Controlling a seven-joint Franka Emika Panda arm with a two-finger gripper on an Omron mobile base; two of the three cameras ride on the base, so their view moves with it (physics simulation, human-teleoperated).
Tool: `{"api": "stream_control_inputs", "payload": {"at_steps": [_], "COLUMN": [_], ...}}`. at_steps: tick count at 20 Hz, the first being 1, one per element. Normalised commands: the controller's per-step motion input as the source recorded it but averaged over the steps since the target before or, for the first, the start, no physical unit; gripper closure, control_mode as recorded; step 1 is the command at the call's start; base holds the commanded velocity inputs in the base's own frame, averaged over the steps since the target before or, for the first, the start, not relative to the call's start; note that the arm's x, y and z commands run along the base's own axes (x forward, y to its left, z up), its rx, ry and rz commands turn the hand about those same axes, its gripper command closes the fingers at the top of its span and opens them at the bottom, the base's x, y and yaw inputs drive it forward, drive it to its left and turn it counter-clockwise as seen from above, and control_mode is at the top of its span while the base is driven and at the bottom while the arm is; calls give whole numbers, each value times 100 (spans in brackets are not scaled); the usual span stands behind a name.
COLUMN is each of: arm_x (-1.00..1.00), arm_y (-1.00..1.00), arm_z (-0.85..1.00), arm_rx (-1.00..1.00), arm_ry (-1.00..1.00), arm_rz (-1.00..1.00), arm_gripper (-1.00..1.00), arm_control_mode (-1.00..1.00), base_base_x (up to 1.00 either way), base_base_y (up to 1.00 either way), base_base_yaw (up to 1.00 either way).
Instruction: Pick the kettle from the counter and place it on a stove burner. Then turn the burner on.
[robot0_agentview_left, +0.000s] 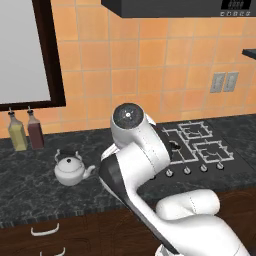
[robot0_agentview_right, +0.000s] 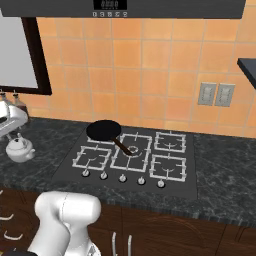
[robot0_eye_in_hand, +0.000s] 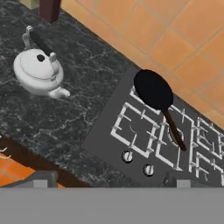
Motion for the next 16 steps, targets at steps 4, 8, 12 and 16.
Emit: {"api": "stream_control_inputs", "payload": {"at_steps": [4,8,12,16], "arm_x": [5,48,98,65], "arm_y": [100,100,65,42], "arm_z": [-3,-31,-66,-33], "arm_rx": [-17,-7,-12,-17], "arm_ry": [8,20,31,23], "arm_rz": [23,27,18,3], "arm_gripper": [-100,-100,-100,-100], "arm_control_mode": [-100,-100,-100,-100], "base_base_x": [0,0,0,0], "base_base_y": [0,0,0,0], "base_base_yaw": [0,0,0,0]}}
